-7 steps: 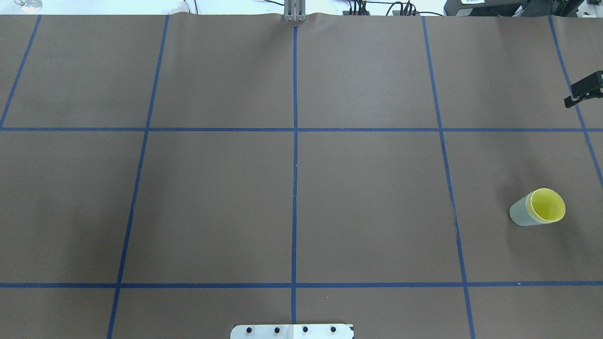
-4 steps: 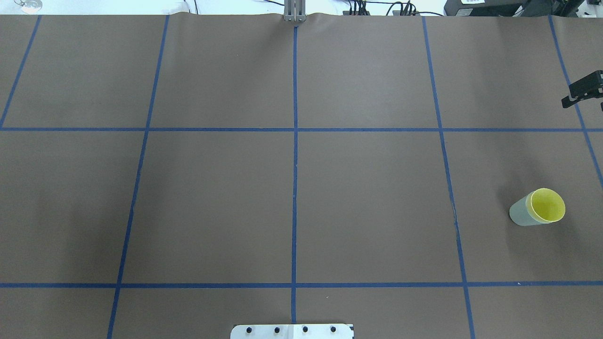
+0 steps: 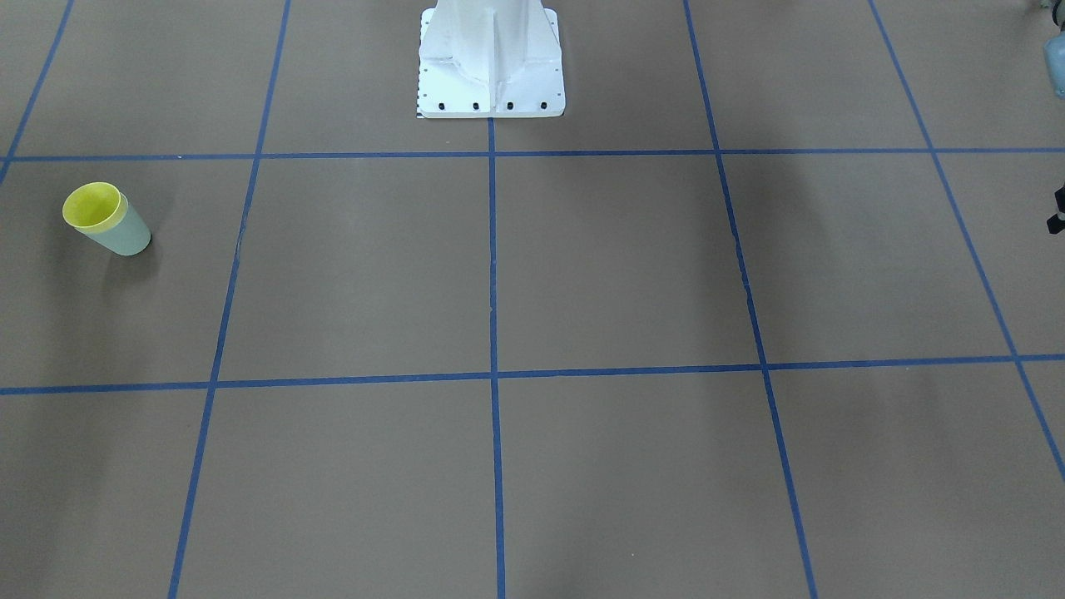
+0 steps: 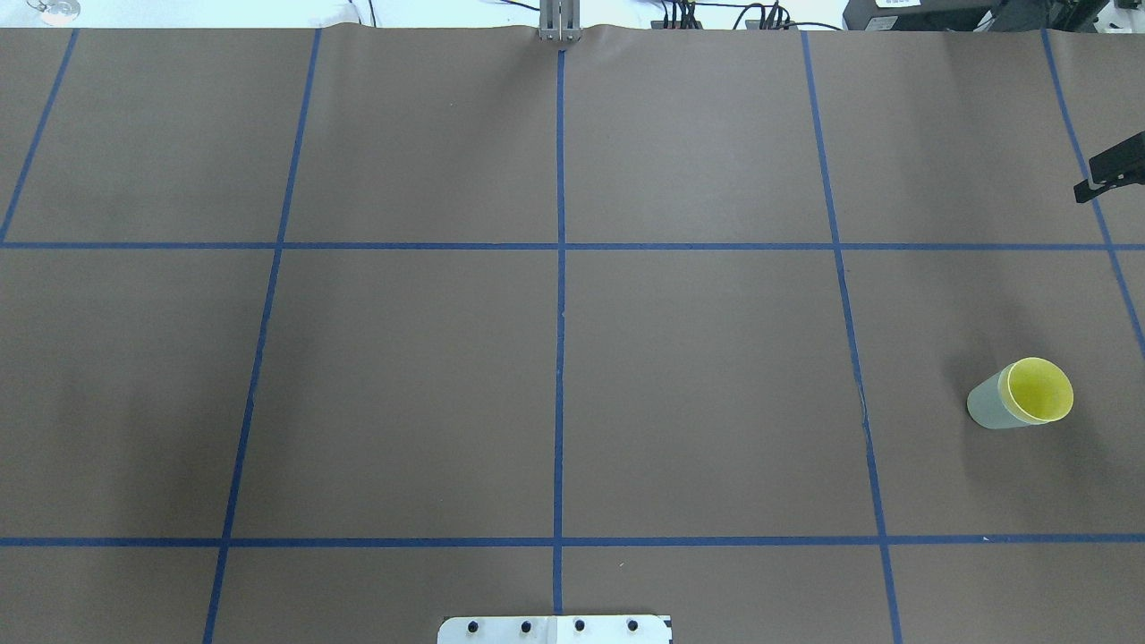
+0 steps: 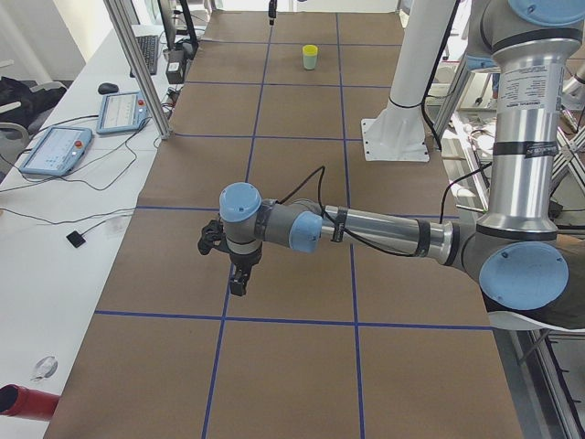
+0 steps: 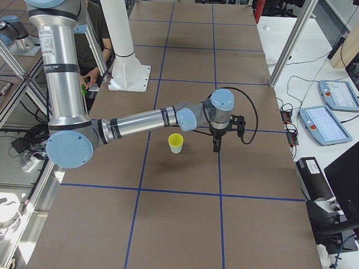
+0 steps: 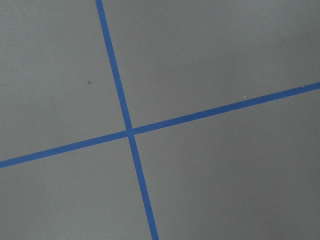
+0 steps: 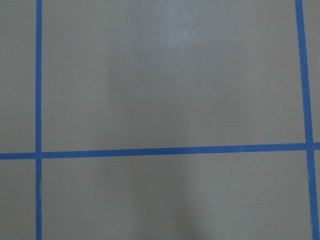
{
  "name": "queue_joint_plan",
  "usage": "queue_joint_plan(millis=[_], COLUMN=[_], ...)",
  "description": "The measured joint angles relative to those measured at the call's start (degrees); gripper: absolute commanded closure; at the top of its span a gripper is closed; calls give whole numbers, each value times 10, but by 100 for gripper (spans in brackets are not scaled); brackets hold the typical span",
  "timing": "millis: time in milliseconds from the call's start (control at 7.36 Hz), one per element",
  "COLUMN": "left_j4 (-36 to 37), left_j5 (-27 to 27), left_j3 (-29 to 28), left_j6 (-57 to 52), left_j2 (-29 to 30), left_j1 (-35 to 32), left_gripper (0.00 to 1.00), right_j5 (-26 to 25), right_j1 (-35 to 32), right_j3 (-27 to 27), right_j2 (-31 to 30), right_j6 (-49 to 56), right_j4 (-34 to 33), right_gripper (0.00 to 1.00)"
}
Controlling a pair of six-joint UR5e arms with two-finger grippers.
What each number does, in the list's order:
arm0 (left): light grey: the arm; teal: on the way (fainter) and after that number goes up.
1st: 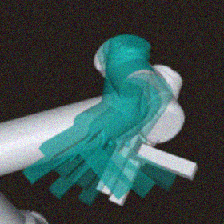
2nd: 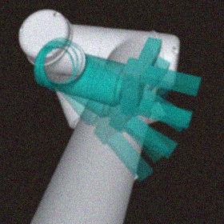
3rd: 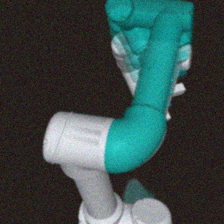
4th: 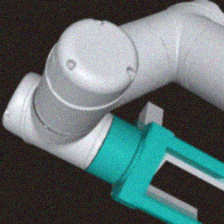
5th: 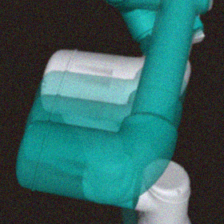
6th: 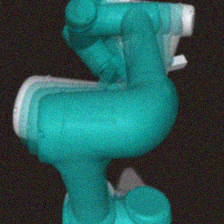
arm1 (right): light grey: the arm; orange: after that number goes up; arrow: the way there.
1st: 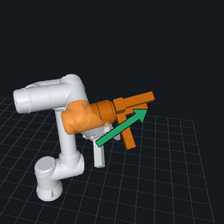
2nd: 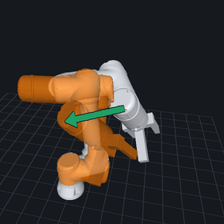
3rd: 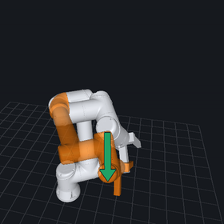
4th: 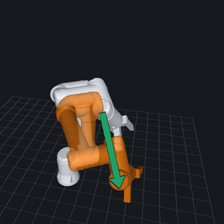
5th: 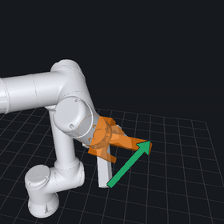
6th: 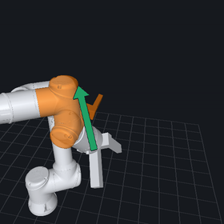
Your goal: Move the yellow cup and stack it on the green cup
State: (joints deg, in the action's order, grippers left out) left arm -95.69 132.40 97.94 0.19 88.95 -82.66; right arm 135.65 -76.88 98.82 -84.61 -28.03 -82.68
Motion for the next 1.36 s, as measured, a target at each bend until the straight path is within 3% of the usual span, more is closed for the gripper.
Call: queue_joint_plan(millis=[1359], left_j4=[-2], left_j5=[6], left_j3=[15], left_j6=[0], left_j2=[3], left_j1=[1], left_gripper=[0], right_j5=[-7], right_j1=[-1], right_j3=[-4], right_j2=[-8], right_j6=[0], right_j4=[5], right_gripper=[0])
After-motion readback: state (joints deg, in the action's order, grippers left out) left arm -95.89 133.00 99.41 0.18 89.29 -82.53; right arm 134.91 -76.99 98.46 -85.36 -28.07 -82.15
